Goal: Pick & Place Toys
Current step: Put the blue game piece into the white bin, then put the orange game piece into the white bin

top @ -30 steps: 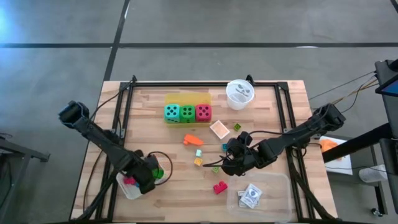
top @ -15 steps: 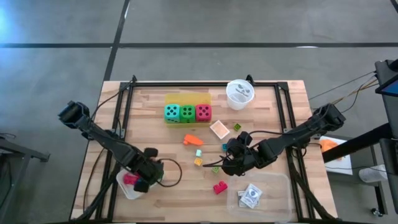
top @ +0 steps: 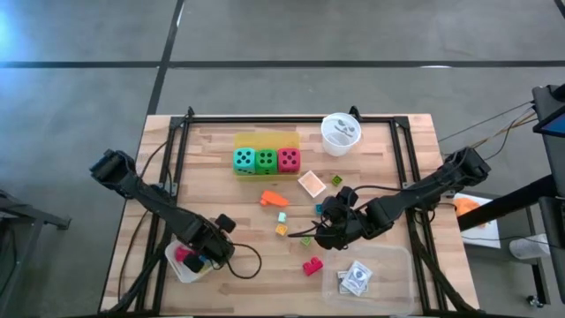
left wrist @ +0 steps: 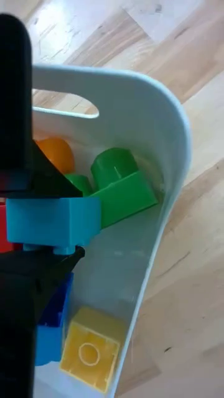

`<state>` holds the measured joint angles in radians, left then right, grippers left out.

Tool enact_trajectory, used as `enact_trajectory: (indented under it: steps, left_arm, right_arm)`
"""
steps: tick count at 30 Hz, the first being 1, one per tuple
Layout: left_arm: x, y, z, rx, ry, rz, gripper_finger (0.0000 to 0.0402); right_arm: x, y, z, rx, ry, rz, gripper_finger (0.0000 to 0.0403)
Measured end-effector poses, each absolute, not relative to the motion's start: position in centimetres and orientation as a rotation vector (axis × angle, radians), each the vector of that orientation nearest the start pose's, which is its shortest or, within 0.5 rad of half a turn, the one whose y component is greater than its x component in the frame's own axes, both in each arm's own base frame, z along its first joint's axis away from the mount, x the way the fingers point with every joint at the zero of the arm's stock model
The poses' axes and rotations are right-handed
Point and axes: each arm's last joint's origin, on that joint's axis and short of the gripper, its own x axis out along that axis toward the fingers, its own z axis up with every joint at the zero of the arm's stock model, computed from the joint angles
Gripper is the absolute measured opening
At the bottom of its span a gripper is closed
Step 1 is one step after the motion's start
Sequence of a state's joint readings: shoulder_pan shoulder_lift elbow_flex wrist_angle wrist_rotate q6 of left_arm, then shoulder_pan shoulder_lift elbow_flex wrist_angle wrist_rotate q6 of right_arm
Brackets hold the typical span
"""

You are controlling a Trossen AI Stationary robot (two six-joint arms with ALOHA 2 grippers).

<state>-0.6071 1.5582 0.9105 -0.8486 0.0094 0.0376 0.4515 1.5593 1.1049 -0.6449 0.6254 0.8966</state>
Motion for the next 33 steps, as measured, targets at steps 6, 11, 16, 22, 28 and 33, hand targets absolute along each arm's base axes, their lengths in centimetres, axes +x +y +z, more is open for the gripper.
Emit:
enact_trajectory:
  steps: [6,11,16,22,28,33]
  left_arm:
    - [21.09,-14.69,16.78,0.492,1.453,-0.535,0.0077]
    - [21.24,-14.74,16.78,0.492,1.432,-0.519,0.0079]
    - [21.32,-14.74,16.50,0.493,1.439,-0.496,0.0159]
    - [21.37,-14.73,16.67,0.411,1.446,-0.402,0.0232]
    - [21.44,-14.77,16.75,0.407,1.441,-0.401,0.0258]
    - [21.52,-14.84,17.07,0.403,1.435,-0.404,0.0261]
  right_arm:
    - [28.17,11.77,23.27,0.263,0.773,-0.546,0.0363]
    - [28.17,11.77,23.27,0.262,0.773,-0.546,0.0363]
    - [28.17,11.77,23.27,0.262,0.772,-0.546,0.0363]
    - [28.18,11.77,23.27,0.256,0.774,-0.544,0.0363]
    - [28.18,11.77,23.27,0.253,0.774,-0.543,0.0363]
    - [28.18,11.77,23.27,0.254,0.774,-0.543,0.0363]
